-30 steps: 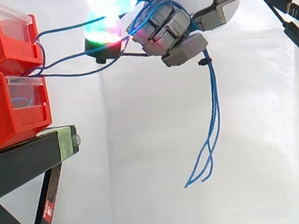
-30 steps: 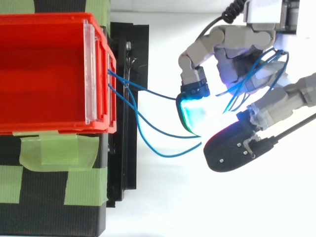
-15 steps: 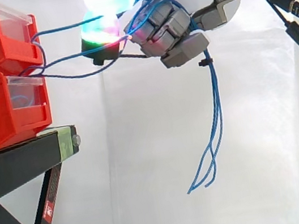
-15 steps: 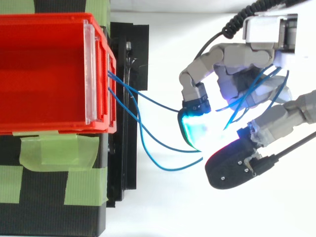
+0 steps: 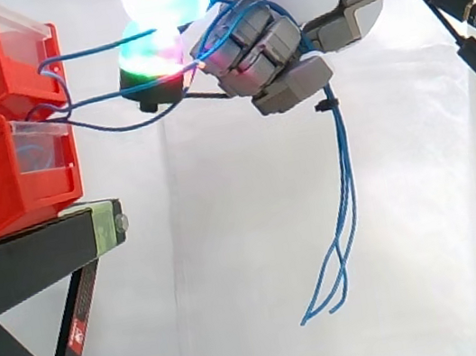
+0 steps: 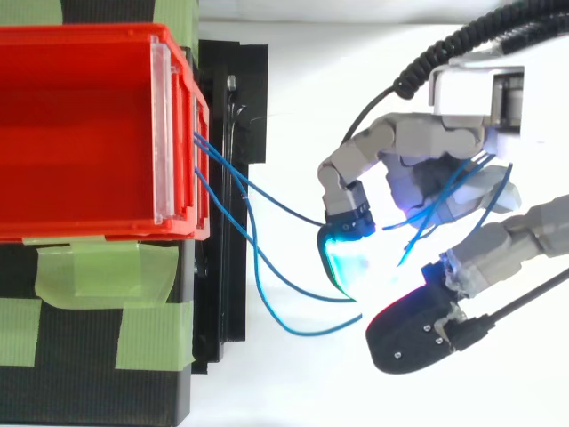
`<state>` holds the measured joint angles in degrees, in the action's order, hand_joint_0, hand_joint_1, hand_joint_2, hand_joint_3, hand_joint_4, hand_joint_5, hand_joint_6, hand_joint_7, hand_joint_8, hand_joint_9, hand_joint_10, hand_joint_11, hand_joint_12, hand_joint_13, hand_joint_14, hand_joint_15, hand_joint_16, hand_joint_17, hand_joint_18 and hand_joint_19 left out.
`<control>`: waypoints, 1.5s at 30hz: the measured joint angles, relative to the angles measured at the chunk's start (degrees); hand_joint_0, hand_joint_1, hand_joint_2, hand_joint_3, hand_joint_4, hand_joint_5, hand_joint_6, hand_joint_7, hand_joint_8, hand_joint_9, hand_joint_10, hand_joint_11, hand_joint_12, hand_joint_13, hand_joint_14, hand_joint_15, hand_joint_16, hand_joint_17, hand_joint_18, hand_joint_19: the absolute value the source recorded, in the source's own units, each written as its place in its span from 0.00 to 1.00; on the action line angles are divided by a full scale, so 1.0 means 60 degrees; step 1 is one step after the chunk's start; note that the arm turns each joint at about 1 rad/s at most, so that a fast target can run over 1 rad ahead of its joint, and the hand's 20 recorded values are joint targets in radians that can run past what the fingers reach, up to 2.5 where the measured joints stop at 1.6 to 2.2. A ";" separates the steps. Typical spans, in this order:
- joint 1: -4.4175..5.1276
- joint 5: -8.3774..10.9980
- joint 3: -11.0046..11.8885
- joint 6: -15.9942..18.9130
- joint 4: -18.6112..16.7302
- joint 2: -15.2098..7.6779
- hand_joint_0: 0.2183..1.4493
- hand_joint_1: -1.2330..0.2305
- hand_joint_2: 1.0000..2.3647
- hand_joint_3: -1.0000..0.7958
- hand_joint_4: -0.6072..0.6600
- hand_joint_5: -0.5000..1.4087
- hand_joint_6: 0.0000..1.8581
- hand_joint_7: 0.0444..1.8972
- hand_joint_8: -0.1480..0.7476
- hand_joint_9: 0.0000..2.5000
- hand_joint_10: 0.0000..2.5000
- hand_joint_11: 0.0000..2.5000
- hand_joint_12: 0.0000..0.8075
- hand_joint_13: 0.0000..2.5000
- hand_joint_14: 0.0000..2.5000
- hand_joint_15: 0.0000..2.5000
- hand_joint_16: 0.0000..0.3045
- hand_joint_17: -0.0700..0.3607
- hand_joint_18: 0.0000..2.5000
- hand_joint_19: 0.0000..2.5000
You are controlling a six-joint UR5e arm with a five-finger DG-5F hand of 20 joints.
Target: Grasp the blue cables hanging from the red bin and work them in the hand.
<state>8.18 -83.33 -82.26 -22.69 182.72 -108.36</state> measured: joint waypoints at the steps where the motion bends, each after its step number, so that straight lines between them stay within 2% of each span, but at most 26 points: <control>1: 0.0014 0.0001 -0.0002 -0.0003 0.0013 0.0000 0.56 0.43 0.02 0.42 0.64 0.29 0.65 0.68 0.58 0.17 1.00 1.00 0.55 0.24 1.00 0.86 0.16 0.41 0.48 0.64; 9: 0.0147 -0.0003 -0.0086 -0.0006 0.0089 0.0001 0.56 0.43 0.02 0.42 0.64 0.29 0.65 0.67 0.58 0.17 1.00 1.00 0.55 0.24 1.00 0.85 0.16 0.41 0.48 0.64; 14: 0.0259 0.0002 -0.0605 0.0231 -0.0121 0.0005 0.56 0.43 0.02 0.42 0.65 0.29 0.65 0.68 0.59 0.17 1.00 1.00 0.55 0.24 1.00 0.86 0.16 0.41 0.48 0.64; 18: 0.0317 0.0023 -0.0810 0.0522 -0.0520 0.0007 0.56 0.43 0.02 0.42 0.65 0.29 0.65 0.67 0.59 0.17 1.00 1.00 0.55 0.24 1.00 0.85 0.16 0.41 0.48 0.63; 34: 0.0380 0.0030 -0.0858 0.0663 -0.0490 0.0013 0.56 0.43 0.02 0.42 0.65 0.29 0.65 0.67 0.59 0.17 1.00 1.00 0.55 0.24 1.00 0.86 0.16 0.41 0.48 0.63; 45: 0.0380 0.0071 -0.0860 0.0717 -0.0780 0.0013 0.56 0.43 0.02 0.41 0.65 0.29 0.65 0.67 0.59 0.17 1.00 1.00 0.55 0.24 1.00 0.86 0.16 0.41 0.48 0.62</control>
<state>10.46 -82.91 -87.43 -18.38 178.04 -108.29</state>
